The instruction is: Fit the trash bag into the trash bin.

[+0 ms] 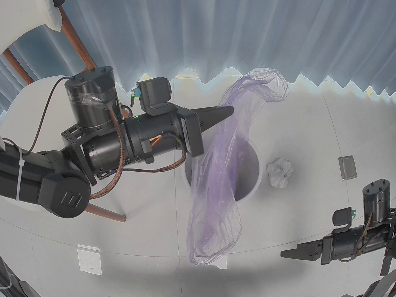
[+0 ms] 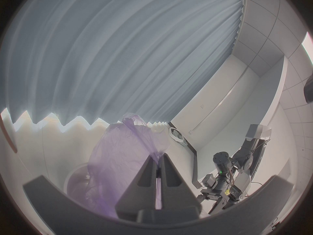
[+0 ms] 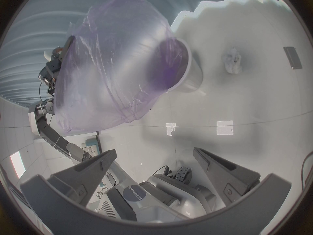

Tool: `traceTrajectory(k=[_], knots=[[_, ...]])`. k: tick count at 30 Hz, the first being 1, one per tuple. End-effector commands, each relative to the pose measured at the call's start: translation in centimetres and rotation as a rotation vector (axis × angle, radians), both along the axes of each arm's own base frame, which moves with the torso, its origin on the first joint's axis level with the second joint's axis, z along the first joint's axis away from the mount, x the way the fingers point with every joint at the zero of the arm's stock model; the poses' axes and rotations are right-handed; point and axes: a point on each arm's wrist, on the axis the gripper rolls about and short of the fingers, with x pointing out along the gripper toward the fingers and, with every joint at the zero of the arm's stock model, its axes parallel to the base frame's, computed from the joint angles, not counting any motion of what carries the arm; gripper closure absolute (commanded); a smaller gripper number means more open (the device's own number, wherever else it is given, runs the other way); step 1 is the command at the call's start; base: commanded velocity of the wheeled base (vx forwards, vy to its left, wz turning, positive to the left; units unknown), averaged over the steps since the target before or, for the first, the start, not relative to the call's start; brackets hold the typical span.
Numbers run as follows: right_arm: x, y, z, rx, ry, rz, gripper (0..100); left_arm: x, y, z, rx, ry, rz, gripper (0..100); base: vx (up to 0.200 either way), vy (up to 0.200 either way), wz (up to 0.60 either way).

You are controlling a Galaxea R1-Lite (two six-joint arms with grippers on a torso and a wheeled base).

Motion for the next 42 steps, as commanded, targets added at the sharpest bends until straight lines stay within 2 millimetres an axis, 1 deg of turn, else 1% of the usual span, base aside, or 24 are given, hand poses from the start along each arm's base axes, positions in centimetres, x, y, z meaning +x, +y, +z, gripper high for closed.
traceTrajectory(k=[1, 3, 4, 5, 8, 10, 17, 18, 20, 22, 23, 27, 33, 39, 40, 41, 42], knots=[[2.1, 2.1, -2.6, -0.035, 0.067, 0.047, 0, 0.1, -0.1, -0.2, 0.005, -0.002, 0.000, 100, 0.000, 0.000, 0.00], [2.9, 2.9, -3.4, -0.028, 0.057, 0.062, 0, 0.2, -0.1, -0.2, 0.006, -0.001, 0.000, 100, 0.000, 0.000, 0.00], [2.9, 2.9, -3.4, -0.028, 0.057, 0.062, 0, 0.2, -0.1, -0.2, 0.006, -0.001, 0.000, 100, 0.000, 0.000, 0.00], [3.3, 3.7, -4.0, -0.027, 0.054, 0.085, 0, 0.2, -0.1, -0.3, 0.007, 0.001, 0.000, 100, 0.000, 0.000, 0.00], [3.7, 4.7, -4.7, -0.026, 0.053, 0.111, 0, 0.2, -0.1, -0.3, 0.008, 0.002, 0.000, 100, 0.000, 0.000, 0.00], [4.2, 5.9, -5.3, -0.025, 0.055, 0.140, 0, 0.2, -0.1, -0.4, 0.011, 0.006, 0.000, 100, 0.000, 0.000, 0.00], [5.4, 9.5, -6.2, 0.032, 0.090, 0.164, 0, 0.2, -0.1, -0.4, 0.011, 0.006, 0.000, 100, 0.000, 0.000, 0.00], [5.5, 10.0, -6.3, 0.048, 0.085, 0.168, 100, 0.2, -0.1, -0.4, 0.010, 0.004, 0.000, 100, 0.000, 0.000, 0.00], [5.5, 10.7, -6.5, 0.075, 0.082, 0.172, 100, 0.2, -0.1, -0.5, 0.011, 0.006, -0.001, 100, 0.000, 0.000, 0.00], [5.5, 10.7, -6.5, 0.075, 0.082, 0.172, 100, 0.2, -0.1, -0.5, 0.011, 0.006, -0.001, 100, 0.000, 0.000, 0.00], [5.1, 11.9, -7.0, 0.108, 0.103, 0.182, 100, 0.2, -0.2, -0.5, 0.012, 0.007, -0.001, 100, 0.000, 0.000, 0.00], [4.4, 12.9, -7.7, 0.128, 0.143, 0.196, 100, 0.2, -0.2, -0.5, 0.012, 0.007, -0.001, 100, 0.000, 0.000, 0.00], [4.2, 14.5, -9.3, 0.138, 0.140, 0.190, 100, 0.2, -0.2, -0.6, 0.014, 0.009, -0.001, 100, 0.000, 0.000, 0.00], [4.3, 16.7, -10.6, 0.205, 0.097, 0.130, 100, 0.3, -0.2, -0.8, 0.016, 0.014, -0.002, 100, 0.000, 0.000, 0.00], [4.4, 17.4, -11.0, 0.231, 0.083, 0.093, 100, 0.3, -0.3, -0.9, 0.017, 0.015, -0.002, 100, 0.000, 0.000, 0.00], [4.4, 17.5, -11.0, 0.235, 0.083, 0.090, 100, 0.3, -0.3, -0.9, 0.017, 0.015, -0.002, 100, 0.000, 0.000, 0.00], [4.4, 18.1, -11.1, 0.266, 0.069, 0.059, 100, 0.4, -0.3, -0.9, 0.017, 0.017, -0.002, 100, 0.000, 0.000, 0.00]])
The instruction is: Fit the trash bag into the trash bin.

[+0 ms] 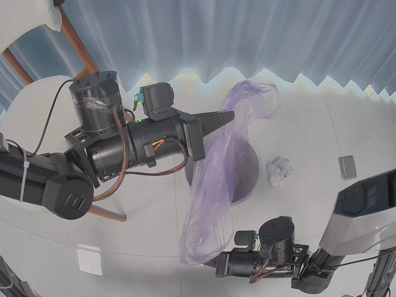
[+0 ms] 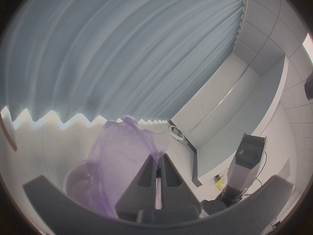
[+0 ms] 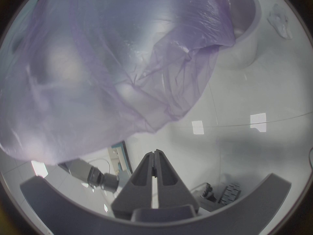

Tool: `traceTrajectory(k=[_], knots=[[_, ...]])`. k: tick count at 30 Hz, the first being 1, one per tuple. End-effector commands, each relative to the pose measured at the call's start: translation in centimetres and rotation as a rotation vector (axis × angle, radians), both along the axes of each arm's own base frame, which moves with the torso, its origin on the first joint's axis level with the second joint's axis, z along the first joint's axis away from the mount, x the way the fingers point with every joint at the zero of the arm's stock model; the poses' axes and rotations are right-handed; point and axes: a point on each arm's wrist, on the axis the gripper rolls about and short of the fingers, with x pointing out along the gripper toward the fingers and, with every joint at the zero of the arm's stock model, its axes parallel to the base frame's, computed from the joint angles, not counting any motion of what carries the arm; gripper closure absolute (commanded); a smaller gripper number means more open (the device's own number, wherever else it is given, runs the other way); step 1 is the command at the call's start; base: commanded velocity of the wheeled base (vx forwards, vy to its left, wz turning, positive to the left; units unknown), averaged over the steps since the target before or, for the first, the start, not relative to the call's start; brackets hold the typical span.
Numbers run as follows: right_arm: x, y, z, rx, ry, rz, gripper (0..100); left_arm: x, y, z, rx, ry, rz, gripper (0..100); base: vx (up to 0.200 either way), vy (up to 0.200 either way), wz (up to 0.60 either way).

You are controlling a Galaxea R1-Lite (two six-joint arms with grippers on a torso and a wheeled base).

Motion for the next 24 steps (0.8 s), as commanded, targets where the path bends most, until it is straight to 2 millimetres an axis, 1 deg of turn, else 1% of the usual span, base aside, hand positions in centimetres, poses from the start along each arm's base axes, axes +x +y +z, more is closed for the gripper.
traceTrajectory(k=[1, 7, 16, 17, 19, 22, 23, 24], knots=[[-0.1, 2.3, -2.3, 0.036, 0.022, -0.067, 100, 0.1, -0.1, -0.3, 0.003, 0.006, 0.000, 100, 0.000, 0.000, 0.00], [0.8, 3.4, -1.9, 0.157, -0.015, -0.130, 100, 0.2, -0.2, -0.4, 0.006, 0.010, 0.000, 100, 0.000, 0.000, 0.00], [2.0, 4.4, -1.0, 0.222, -0.074, -0.215, 100, 0.3, -0.2, -0.5, 0.007, 0.014, 0.002, 100, 0.000, 0.000, 0.00], [2.7, 4.6, -0.4, 0.248, -0.092, -0.234, 100, 0.4, -0.3, -0.6, 0.008, 0.015, 0.000, 100, 0.000, 0.000, 0.00], [3.0, 4.6, -0.2, 0.258, -0.100, -0.244, 100, 0.4, -0.3, -0.6, 0.009, 0.016, 0.002, 100, 0.000, 0.000, 0.00], [4.4, 4.2, 0.4, 0.282, -0.131, -0.275, 100, 0.4, -0.3, -0.6, 0.009, 0.016, 0.002, 100, 0.000, 0.000, 0.00], [4.6, 4.2, 0.5, 0.286, -0.134, -0.280, 100, 0.4, -0.3, -0.6, 0.009, 0.016, 0.002, 100, 0.000, 0.000, 0.00], [5.6, 4.0, 1.0, 0.303, -0.166, -0.297, 100, 0.4, -0.3, -0.6, 0.009, 0.016, 0.002, 100, 0.000, 0.000, 0.00]])
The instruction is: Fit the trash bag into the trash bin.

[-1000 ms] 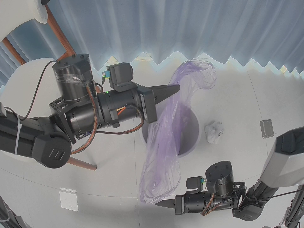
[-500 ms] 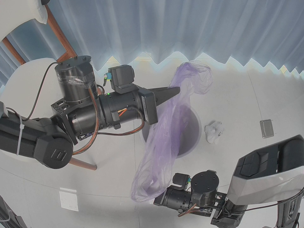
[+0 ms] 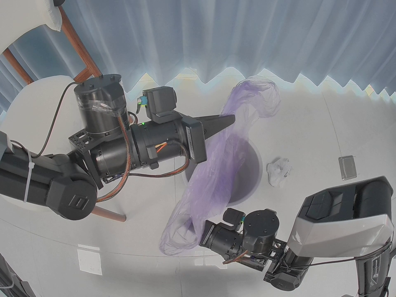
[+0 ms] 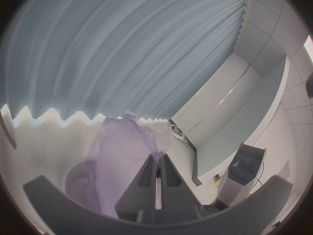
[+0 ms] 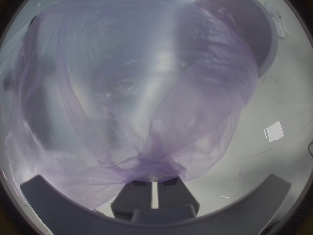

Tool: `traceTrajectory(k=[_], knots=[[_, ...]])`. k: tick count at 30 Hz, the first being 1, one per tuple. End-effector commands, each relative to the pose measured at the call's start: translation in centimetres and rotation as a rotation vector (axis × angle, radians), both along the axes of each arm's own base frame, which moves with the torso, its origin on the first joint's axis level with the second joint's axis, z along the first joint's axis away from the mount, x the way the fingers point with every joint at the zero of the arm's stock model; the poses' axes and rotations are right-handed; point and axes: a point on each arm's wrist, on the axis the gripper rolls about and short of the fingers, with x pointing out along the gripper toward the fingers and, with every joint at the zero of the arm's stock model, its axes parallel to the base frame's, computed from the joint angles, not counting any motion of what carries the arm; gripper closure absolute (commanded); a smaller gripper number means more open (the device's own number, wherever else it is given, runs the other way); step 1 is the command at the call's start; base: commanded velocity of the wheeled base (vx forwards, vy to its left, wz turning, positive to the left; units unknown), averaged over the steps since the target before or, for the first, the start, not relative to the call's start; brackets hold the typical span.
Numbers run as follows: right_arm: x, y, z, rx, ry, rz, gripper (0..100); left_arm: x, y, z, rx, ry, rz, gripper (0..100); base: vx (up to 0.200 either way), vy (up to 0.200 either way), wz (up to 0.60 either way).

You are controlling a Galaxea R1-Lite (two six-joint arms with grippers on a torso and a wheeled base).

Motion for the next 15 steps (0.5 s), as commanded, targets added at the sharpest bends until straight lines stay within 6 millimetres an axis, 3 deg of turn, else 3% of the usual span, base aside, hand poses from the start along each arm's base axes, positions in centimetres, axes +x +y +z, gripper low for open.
traceTrajectory(k=[1, 6, 15], knots=[[2.0, -0.3, 1.3, 0.047, -0.065, -0.043, 100, 0.0, 0.0, -0.1, 0.001, 0.002, 0.000, 100, 0.000, 0.000, 0.00], [5.8, -1.3, 2.8, 0.055, -0.158, -0.122, 100, 0.0, 0.0, 0.0, 0.000, 0.001, 0.000, 100, 0.000, 0.000, 0.00], [10.4, -3.0, 4.9, 0.050, -0.191, -0.226, 100, 0.3, -0.2, -0.5, 0.003, 0.004, -0.001, 100, 0.000, 0.000, 0.00]])
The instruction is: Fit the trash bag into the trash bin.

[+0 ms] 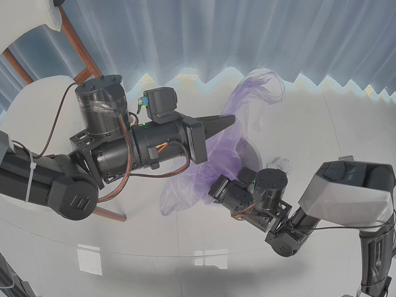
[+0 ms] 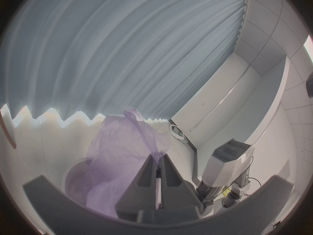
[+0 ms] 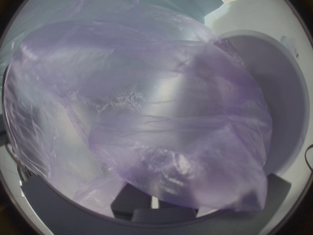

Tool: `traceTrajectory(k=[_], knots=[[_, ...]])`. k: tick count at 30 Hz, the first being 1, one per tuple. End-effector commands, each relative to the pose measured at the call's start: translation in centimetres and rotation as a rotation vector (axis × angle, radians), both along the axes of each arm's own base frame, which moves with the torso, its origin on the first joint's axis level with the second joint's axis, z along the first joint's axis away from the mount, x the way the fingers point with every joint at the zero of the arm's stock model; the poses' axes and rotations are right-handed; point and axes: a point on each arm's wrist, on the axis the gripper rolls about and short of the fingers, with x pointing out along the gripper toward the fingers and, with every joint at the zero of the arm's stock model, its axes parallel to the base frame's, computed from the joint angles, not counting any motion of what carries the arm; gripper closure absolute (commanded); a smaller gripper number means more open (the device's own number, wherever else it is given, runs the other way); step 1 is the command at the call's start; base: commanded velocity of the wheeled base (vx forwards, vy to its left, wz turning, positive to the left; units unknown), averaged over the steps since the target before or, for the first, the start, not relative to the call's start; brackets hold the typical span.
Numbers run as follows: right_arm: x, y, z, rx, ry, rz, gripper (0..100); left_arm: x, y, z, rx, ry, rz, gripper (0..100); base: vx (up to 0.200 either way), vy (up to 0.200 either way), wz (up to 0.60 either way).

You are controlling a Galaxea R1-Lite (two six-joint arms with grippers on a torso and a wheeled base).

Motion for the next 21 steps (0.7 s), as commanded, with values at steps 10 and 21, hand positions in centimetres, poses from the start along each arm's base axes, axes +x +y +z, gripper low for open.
traceTrajectory(k=[10, 21], knots=[[6.5, -0.7, 2.3, -0.043, -0.027, -0.108, 100, 0.3, -0.2, -0.6, 0.008, 0.011, 0.000, 100, 0.000, 0.000, 0.00], [6.6, -0.3, 1.5, -0.143, 0.050, -0.139, 100, 0.1, 0.0, -1.0, 0.019, 0.028, 0.003, 100, 0.000, 0.000, 0.00]])
